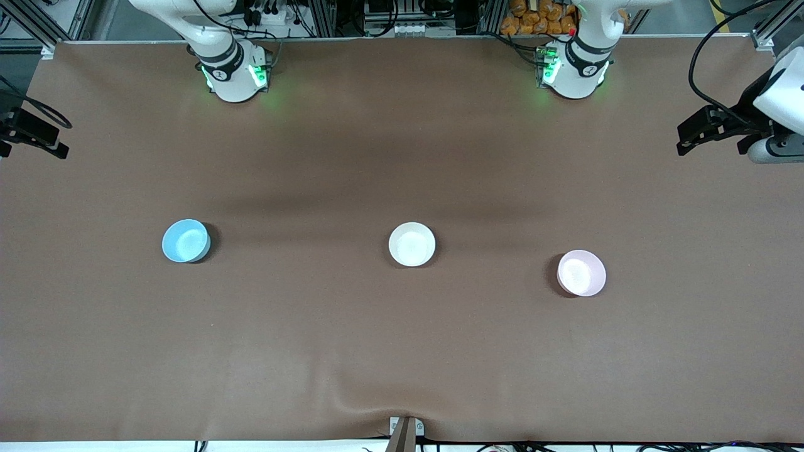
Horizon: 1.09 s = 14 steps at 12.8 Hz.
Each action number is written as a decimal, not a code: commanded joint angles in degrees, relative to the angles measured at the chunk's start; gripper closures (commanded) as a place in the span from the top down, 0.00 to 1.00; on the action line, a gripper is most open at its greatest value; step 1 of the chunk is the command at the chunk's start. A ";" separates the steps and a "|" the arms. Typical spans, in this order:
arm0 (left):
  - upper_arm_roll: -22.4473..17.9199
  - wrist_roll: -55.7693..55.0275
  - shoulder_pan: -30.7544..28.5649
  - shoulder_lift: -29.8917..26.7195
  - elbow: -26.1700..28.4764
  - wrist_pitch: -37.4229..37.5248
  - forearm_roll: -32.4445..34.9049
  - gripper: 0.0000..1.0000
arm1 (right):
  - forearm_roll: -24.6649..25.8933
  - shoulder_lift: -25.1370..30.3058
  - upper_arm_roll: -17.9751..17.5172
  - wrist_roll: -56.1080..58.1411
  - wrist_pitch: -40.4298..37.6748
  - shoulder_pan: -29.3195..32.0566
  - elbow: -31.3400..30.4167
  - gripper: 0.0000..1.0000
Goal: Stack pink and blue bowls on white bowl
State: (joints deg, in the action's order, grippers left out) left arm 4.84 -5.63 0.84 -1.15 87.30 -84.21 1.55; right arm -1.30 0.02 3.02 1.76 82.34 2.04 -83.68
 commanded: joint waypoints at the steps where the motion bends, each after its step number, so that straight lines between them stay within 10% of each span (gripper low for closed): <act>1: -0.09 0.27 -0.58 0.79 -1.78 1.94 0.56 1.00 | -0.90 -0.55 -0.30 0.09 -0.78 1.03 0.80 1.00; 14: -0.10 0.45 -0.23 3.17 -1.34 1.85 -0.49 1.00 | -0.81 -0.90 -0.30 0.09 -0.69 1.21 0.89 1.00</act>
State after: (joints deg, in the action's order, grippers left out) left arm 4.70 -5.56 0.52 1.17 87.20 -83.41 1.51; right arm -1.30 -0.46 3.03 1.76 82.25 2.37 -83.69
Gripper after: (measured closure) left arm 0.000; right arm 0.000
